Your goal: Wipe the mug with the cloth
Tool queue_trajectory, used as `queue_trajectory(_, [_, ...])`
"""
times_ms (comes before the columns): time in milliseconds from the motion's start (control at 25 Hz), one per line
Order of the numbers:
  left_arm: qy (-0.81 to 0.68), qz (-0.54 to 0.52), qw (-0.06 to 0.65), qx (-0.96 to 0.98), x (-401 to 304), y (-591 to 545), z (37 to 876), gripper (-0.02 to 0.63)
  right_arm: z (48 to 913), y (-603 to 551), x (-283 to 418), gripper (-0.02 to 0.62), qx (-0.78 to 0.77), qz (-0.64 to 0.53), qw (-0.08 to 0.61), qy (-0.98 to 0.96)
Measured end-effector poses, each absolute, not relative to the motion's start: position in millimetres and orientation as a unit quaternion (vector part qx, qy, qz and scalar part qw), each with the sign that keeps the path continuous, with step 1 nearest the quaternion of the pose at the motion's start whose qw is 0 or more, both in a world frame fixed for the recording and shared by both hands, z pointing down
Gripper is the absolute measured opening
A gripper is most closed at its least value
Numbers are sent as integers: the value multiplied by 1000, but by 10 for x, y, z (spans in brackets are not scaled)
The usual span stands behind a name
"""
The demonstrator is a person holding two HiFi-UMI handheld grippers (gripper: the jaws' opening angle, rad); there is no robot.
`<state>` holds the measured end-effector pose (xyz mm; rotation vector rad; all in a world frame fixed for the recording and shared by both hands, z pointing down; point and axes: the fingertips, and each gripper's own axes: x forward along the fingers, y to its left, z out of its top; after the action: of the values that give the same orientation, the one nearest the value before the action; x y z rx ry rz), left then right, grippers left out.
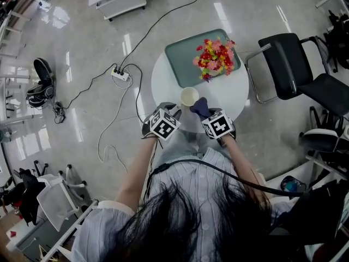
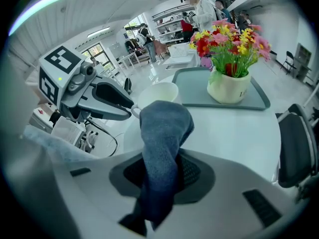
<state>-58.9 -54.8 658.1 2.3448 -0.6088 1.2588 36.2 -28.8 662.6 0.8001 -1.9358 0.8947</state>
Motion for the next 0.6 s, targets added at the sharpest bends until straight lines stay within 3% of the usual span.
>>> queue_trajectory(280, [-236,449,207,837,-626,-718,6634,106,6626,-311,410,101,323,355,420,-770])
queue_trajectory(600, [-178,500,137,836,-764,-949,6653,106,6619,-374,431,101,324,354,421,-770])
